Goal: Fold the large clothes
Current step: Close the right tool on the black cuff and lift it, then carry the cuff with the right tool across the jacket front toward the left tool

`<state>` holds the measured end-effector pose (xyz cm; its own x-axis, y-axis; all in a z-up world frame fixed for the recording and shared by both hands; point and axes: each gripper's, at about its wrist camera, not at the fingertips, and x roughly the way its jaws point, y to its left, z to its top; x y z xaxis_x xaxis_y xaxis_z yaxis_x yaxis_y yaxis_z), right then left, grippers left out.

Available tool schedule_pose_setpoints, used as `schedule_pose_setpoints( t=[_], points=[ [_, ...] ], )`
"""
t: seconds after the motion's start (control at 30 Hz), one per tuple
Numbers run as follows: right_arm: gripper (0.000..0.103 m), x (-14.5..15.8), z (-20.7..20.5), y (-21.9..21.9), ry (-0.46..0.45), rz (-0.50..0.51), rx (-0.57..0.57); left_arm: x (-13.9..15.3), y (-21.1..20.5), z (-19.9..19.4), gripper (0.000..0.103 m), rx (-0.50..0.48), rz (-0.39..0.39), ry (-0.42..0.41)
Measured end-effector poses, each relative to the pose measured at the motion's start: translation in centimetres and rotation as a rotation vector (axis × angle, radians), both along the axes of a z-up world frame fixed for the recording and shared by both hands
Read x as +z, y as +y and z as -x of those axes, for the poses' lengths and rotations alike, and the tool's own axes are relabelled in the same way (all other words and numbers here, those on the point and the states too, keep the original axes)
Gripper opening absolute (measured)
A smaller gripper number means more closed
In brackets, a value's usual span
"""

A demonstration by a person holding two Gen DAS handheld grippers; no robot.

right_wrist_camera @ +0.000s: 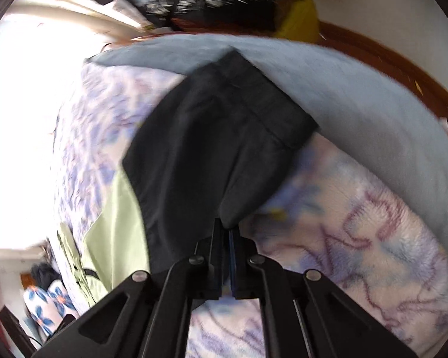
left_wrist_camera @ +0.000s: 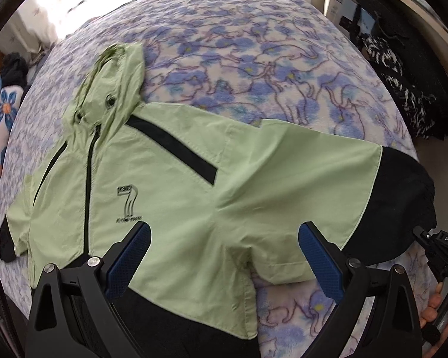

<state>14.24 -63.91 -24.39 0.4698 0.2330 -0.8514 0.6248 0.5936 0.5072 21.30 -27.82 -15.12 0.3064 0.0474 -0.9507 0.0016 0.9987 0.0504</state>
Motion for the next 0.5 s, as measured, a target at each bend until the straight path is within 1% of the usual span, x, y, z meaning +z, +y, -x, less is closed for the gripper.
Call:
schedule_pose_setpoints(
  t=[0.1, 0.23, 0.4, 0.5],
  points=[
    [0.002, 2.7, -1.1, 1.5, -0.072, 0.015, 0.060, 1.1, 3.0, 1.2, 0.098, 0.045, 0.044, 0.008],
    [0.002, 6.1, -2.8, 5.1, -0.162, 0.030, 0.169, 2.1, 7.0, 2.8, 0.098, 0.127, 0.047, 0.005],
    [0.002, 10.3, -4.2, 11.3, -0.263, 0.039, 0.332, 3.7, 11.4, 5.1, 0.098, 0.219, 0.071, -0.010],
    [0.002, 12.1, -4.5, 15.4, -0.306, 0.045, 0.433, 5.1, 14.1, 6.7, 0.098, 0.254, 0.107, -0.031]
  ],
)
